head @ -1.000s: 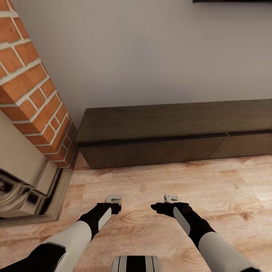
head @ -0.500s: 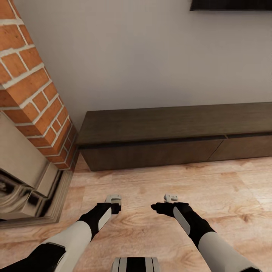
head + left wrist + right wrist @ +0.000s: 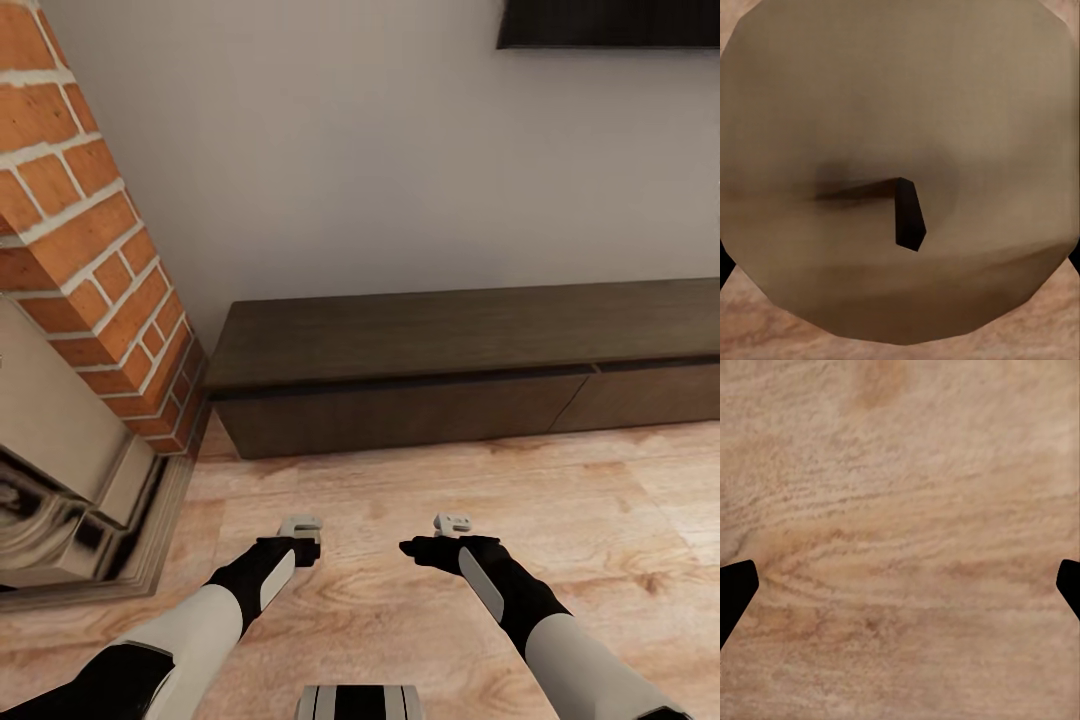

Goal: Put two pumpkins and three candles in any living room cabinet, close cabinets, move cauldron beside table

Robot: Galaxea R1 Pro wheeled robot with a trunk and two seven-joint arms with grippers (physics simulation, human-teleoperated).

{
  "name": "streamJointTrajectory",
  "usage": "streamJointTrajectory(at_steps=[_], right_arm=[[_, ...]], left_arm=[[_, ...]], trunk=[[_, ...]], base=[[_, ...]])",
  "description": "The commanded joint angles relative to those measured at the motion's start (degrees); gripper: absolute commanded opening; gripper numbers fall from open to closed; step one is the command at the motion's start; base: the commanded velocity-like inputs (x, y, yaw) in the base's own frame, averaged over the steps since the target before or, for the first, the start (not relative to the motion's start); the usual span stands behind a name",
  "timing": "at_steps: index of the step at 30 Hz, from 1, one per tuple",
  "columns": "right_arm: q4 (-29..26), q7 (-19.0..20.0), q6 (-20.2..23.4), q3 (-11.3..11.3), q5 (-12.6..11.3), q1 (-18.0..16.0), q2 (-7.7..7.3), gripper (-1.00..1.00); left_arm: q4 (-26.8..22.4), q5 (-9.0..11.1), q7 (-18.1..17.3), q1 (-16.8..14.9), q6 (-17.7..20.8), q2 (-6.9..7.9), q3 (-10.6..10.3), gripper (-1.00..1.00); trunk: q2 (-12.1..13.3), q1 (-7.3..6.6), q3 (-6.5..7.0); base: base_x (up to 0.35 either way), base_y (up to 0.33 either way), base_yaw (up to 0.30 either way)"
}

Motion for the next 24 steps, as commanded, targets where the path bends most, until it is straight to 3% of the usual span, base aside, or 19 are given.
streamJointTrajectory(at_steps=[1,24], right_arm=[[-0.05,0.10,0.21,0.04,0.11,-0.03,-0.02,1.00],[0.47,0.17,0.27,0.11,0.03,-0.02,-0.02,1.00]], left_arm=[[-0.11,0.62,0.40,0.00,0.30,0.03,-0.50,-1.00],[-0.03,0.57,0.42,0.00,0.26,0.03,-0.69,-1.00]], trunk=[[-0.01,-0.01,0.05],[-0.01,-0.01,1.95]], base=[[0.000,0.000,0.000],[0.000,0.000,-0.013]])
